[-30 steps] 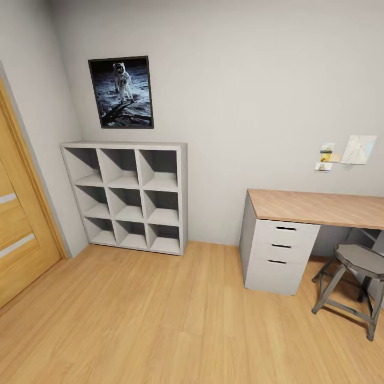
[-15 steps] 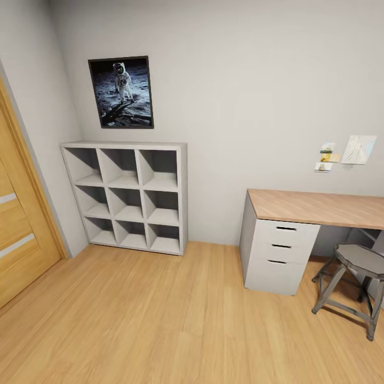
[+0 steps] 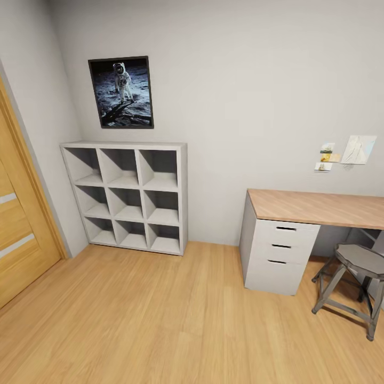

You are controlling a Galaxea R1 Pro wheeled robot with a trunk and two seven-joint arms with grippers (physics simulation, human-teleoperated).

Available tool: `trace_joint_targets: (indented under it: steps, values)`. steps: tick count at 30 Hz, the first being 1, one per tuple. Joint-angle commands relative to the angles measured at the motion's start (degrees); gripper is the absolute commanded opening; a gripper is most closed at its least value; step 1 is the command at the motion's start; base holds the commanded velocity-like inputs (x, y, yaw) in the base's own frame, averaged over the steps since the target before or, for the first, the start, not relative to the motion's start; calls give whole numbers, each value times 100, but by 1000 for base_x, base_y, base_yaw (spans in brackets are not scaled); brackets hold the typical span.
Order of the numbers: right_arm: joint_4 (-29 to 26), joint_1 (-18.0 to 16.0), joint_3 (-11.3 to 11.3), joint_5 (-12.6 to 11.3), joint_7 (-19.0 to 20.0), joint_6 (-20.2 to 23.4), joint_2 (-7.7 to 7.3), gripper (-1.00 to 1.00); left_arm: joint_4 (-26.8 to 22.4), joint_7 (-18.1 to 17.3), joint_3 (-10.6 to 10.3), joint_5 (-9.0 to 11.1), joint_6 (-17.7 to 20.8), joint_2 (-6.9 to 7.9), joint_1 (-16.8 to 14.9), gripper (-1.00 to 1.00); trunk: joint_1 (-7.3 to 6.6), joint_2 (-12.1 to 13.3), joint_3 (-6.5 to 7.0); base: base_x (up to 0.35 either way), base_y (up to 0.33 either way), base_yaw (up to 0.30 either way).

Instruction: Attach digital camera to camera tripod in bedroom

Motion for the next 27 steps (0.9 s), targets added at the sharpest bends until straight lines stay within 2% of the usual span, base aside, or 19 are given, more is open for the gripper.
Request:
trace_joint_targets:
  steps: [1,9,19,27]
  values:
    - [-14,-10,1,1,-10,4,-7,100,-31,14,-2,63,-15,2,-14,100,0,-3,-6,0,0,0]
    - [-53,-36,8,1,-16,10,-26,100,-280,56,3,144,-36,22,-50,100,0,-3,-6,0,0,0]
    - [-97,-51,-1,-2,-20,1,-41,100,-299,69,-1,157,-44,5,-58,100,0,-3,-6,0,0,0]
    - [-564,-72,-9,-22,-14,13,-72,100,-513,22,9,173,-30,23,-198,100,0,-3,-6,0,0,0]
